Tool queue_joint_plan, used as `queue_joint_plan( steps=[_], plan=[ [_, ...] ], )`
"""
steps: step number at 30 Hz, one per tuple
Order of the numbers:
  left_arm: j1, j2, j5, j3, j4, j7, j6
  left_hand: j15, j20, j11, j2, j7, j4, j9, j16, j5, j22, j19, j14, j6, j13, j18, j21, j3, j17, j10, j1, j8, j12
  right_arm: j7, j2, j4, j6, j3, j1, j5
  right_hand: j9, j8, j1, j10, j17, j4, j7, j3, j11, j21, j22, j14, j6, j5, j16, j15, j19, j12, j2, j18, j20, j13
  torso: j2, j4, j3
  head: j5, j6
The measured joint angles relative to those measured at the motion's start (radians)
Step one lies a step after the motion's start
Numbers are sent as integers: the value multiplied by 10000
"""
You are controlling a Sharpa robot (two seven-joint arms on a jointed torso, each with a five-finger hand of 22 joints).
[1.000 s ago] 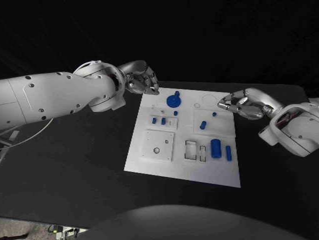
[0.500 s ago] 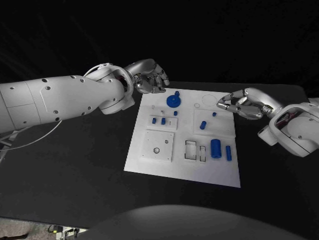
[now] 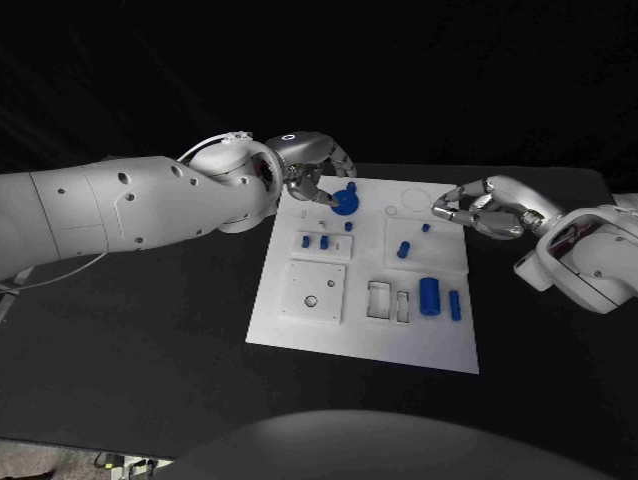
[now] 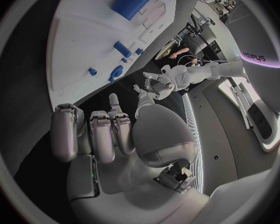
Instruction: Assemble the parts on the task board
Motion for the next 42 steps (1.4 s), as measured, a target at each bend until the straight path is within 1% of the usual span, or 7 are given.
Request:
queue_joint_plan(
  steps=[5,10,12,17,20,23,42],
  plan=[
    [-16,278,-1020,6,-205,35,210,-213,-221,-178,77,135,8,-242,269,156,-1,382,517,629,-312,3,207,-62,-175,8,77,198,177,5,8,-2,15,0,-12,0,0,0,12,0,7,0,0,0,0,0,-1,0,0,0,0,0,0,1,12,0,0,-8,-1,0,4,-15,0],
    [-86,469,-1770,7,-336,123,471,-262,-292,-380,145,193,-14,-362,269,198,-1,453,567,1319,-543,2,207,-40,-493,201,145,368,307,5,9,-11,31,0,-22,0,1,0,53,-1,6,0,0,0,0,0,-1,0,0,0,0,0,0,0,-29,0,0,-17,-2,-3,1,-37,0],
    [-124,528,-2000,7,-391,169,562,-263,-316,-371,144,202,-34,-397,269,215,-1,477,567,1452,-604,3,207,-20,-521,244,144,368,309,5,4,-13,38,0,-25,0,1,0,53,0,7,0,0,0,0,0,-1,0,0,0,0,0,0,0,-29,-1,0,-17,-2,-4,0,-62,0],
    [-218,670,-2444,7,-539,307,737,-341,-364,-391,183,219,-91,-511,883,312,-2,525,868,1539,-750,2,207,37,-78,402,183,368,309,5,-12,-19,64,0,-40,0,1,0,53,0,5,0,0,0,0,0,-2,0,0,0,0,0,0,0,-30,0,0,-17,-3,1,1,-94,0],
    [-264,774,-2628,7,-642,392,785,-373,-366,-397,183,206,-103,-619,1778,381,-2,527,1290,1636,-900,3,207,136,679,481,183,368,309,5,-11,-27,77,0,-58,0,1,0,53,0,5,0,0,0,0,0,-2,0,0,0,0,0,0,0,-30,-1,0,-16,-3,7,1,-93,0],
    [-310,876,-2764,8,-714,475,795,-405,-418,-397,183,203,-125,-714,2360,434,-2,578,1461,1740,-1049,3,207,217,1102,636,246,368,309,5,0,-31,85,0,-74,0,1,0,52,0,5,0,0,0,0,0,-2,0,0,0,0,0,0,0,-30,-1,0,-15,-4,12,1,-82,0],
    [-616,1295,-3275,24,-1146,778,927,-442,-453,-443,117,130,-167,-954,2824,469,-3,757,1498,1879,-1456,-25,439,532,1173,1385,330,267,309,26,-17,-27,97,-1,-101,0,2,0,93,-1,3,0,0,0,1,-39,-4,0,0,-1,0,0,1,2,10,-1,0,-9,-11,8,4,-107,0]
  ],
)
